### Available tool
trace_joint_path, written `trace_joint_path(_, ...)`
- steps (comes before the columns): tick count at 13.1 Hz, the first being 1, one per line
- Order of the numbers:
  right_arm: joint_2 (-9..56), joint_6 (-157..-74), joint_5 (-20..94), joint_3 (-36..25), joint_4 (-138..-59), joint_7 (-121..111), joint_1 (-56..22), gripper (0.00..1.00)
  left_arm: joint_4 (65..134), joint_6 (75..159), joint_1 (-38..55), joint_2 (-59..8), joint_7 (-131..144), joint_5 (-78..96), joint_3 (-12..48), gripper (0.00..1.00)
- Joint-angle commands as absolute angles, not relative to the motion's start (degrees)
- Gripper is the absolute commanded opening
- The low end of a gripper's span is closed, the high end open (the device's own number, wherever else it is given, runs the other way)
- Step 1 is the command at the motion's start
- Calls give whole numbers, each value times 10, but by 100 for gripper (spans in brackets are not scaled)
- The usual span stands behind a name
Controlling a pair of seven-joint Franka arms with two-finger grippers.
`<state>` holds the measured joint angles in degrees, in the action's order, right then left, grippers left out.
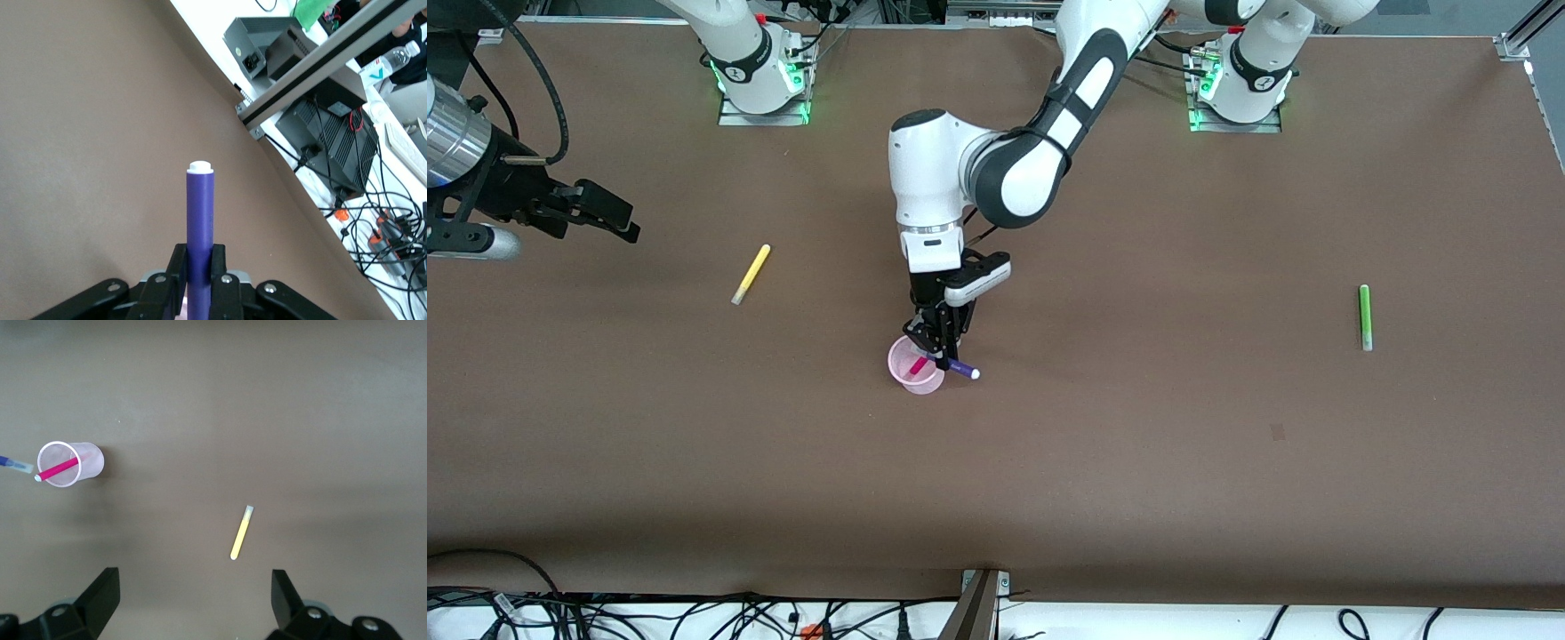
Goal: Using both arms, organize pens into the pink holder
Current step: 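Carry the purple marker over the pink cup with the left gripper, then lower the purple marker into the cup and open the left gripper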
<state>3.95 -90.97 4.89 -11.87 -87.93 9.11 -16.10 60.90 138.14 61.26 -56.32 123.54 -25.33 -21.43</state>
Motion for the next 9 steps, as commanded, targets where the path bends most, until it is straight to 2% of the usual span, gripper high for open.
trace_joint_path(1,33,-897,32,-118,-888,86,-161,100,587,1414,617,-596,1244,-314,-225,0)
trace_joint_path(3,33,-900,32,-91,-886,86,-136,100,586,1422,620,-606,1243,-321,-226,0)
trace_joint_path(5,33,-903,33,4,-883,87,-44,100,586,1440,621,-610,1243,-329,-228,0)
trace_joint_path(6,32,-904,31,31,-882,90,-26,100,586,1454,621,-611,1243,-336,-229,0)
trace_joint_path(9,32,-911,17,39,-877,94,-26,100,579,1458,621,-627,1243,-338,-241,0)
